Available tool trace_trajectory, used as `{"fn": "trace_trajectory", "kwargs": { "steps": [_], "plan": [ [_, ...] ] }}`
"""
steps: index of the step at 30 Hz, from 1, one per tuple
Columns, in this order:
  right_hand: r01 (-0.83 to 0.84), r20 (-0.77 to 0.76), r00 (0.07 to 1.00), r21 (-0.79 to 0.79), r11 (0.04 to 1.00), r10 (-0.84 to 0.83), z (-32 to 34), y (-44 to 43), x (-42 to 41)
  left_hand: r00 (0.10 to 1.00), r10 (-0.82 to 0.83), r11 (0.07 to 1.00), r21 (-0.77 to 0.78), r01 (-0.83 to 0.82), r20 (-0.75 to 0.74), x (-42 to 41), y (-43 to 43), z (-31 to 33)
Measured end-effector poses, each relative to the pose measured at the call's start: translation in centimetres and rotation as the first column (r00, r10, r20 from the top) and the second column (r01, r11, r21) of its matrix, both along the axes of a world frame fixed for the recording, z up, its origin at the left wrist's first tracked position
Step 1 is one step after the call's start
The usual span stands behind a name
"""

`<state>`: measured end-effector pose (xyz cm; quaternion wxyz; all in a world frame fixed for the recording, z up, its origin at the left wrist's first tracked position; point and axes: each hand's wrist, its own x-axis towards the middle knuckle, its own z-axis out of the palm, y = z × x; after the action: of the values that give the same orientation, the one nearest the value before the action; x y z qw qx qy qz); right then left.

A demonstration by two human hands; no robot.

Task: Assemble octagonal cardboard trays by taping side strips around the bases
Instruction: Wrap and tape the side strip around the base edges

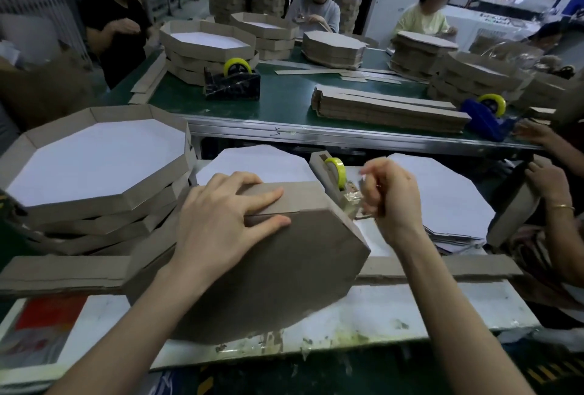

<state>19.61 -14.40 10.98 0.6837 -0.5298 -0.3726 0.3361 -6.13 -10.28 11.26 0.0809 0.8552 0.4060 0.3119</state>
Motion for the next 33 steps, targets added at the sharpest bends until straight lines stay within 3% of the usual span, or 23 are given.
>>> {"fn": "trace_trajectory", "kwargs": {
  "steps": [2, 4, 7, 10, 15, 21, 26, 29, 33],
  "plan": [
    [0.165, 0.085, 0.984, -0.127, 0.978, -0.156, -1.1, 2.8, 3.4, 1.0, 0.002, 1.0, 0.02, -0.002, -0.01, -0.1, 0.1, -0.1],
    [0.276, 0.256, 0.947, -0.337, 0.9, -0.194, -3.6, 5.3, 6.1, 1.0, 0.014, 0.999, 0.031, -0.014, -0.018, -0.3, 0.3, -0.2],
    [0.35, 0.46, 0.881, -0.479, 0.805, -0.11, -8.3, 8.4, 10.0, 0.999, 0.031, 0.999, 0.039, -0.03, -0.037, -0.5, 0.6, -0.4],
    [0.4, 0.62, 0.779, -0.604, 0.69, 0.091, -11.9, 11.1, 13.4, 0.999, 0.036, 0.999, 0.039, -0.035, -0.028, -0.4, 1.0, -0.7],
    [0.364, 0.577, 0.747, -0.771, 0.523, 0.329, -14.3, 14.3, 16.3, 0.999, 0.027, 1.0, 0.014, -0.026, -0.047, -0.1, 2.1, -0.7],
    [0.268, 0.492, 0.75, -0.837, 0.478, 0.442, -15.1, 15.9, 17.7, 0.999, 0.042, 0.999, 0.002, -0.042, -0.031, 0.1, 3.2, -0.7],
    [0.247, 0.416, 0.823, -0.875, 0.417, 0.386, -14.7, 16.5, 17.7, 0.999, 0.03, 0.999, -0.017, -0.03, -0.013, 0.4, 3.4, -0.4],
    [0.209, 0.381, 0.855, -0.874, 0.438, 0.352, -14.7, 16.9, 17.5, 0.999, 0.033, 0.999, -0.03, -0.033, -0.016, 0.4, 3.4, -0.4],
    [0.202, 0.31, 0.912, -0.911, 0.36, 0.271, -14.7, 17.1, 17.6, 0.999, 0.039, 0.999, -0.032, -0.039, 0.001, 0.4, 3.4, -0.4]
  ]
}}
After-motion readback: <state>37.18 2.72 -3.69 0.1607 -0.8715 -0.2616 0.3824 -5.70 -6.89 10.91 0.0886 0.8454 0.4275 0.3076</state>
